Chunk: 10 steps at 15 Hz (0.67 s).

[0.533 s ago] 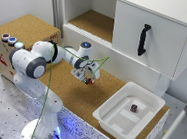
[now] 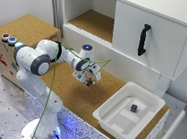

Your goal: Grasp the pink block, then rotate it left

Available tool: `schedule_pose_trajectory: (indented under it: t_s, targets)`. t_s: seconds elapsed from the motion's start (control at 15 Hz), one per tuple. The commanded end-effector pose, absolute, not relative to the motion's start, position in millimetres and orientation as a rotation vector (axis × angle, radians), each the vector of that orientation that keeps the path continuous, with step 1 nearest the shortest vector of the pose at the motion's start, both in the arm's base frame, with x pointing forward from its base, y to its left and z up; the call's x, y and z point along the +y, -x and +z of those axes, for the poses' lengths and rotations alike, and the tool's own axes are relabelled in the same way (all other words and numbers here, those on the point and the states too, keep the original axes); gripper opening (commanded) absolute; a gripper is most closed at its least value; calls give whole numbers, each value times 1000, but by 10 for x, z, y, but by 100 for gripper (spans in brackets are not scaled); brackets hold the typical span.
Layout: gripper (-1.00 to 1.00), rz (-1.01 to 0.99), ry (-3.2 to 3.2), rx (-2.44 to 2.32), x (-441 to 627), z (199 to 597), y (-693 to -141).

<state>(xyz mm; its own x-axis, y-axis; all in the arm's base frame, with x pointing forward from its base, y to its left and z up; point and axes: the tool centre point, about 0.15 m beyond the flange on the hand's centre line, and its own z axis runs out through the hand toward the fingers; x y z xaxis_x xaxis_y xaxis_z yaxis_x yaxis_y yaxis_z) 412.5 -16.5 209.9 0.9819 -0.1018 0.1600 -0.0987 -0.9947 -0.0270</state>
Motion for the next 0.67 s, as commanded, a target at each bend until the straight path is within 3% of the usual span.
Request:
schedule_pose_trajectory:
  t_s: [0.0,0.6]
  targets:
    - [-100,-299,3155,136,-133,2083,-4175]
    - [-100,-403,3090,-70,-141,2823,-3914]
